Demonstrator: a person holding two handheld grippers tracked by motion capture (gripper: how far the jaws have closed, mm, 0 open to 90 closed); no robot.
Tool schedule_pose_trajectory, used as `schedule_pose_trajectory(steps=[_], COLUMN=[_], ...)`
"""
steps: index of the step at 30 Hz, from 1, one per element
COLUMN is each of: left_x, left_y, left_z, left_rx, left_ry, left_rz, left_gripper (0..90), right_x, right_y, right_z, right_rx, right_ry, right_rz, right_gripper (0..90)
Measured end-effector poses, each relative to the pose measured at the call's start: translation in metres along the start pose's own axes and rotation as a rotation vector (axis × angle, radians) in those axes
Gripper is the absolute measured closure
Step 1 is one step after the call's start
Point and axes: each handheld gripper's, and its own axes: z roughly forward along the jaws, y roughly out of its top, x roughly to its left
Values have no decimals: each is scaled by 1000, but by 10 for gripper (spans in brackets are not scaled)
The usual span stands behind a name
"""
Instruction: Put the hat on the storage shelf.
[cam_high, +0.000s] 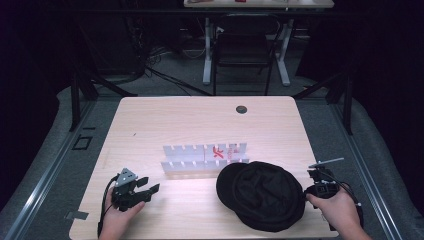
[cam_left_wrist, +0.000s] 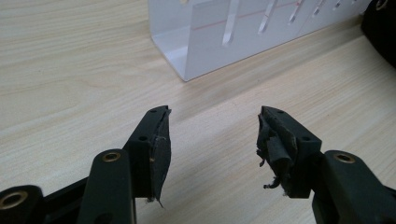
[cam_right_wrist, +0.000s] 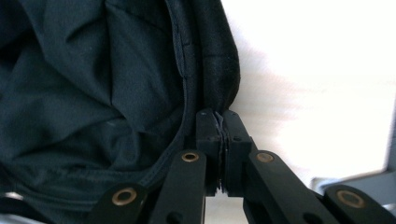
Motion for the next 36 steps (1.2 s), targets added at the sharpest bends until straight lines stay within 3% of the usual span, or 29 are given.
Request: schedule_pose_trajectory(steps=[6, 7, 10, 14, 28, 33, 36], left_x=[0, 0, 0, 0, 0, 0, 1], left_y=[0, 0, 0, 0, 0, 0, 0], left_z=[1, 1, 1, 0, 1, 1, 1], left_rx=[-4, -4, -1, 2, -2, -4, -2], left_ry=[0, 0, 1, 0, -1, 0, 0], left_rz=[-1, -1, 2, 4, 7, 7, 9], left_gripper=[442, 442, 442, 442, 442, 442, 442], right_x=[-7, -8, -13, -17, -17, -22, -22], right_y=[17, 19, 26, 30, 28, 27, 27], right_z=[-2, -1, 0, 3, 9, 11, 11], right_rx=[-7, -23, -7, 8, 64, 93, 102], right_ry=[-49, -39, -48, -50, -55, -32, -15], right_rz=[-6, 8, 13, 55, 85, 107, 114], right_gripper=[876, 876, 873, 850, 787, 769, 814])
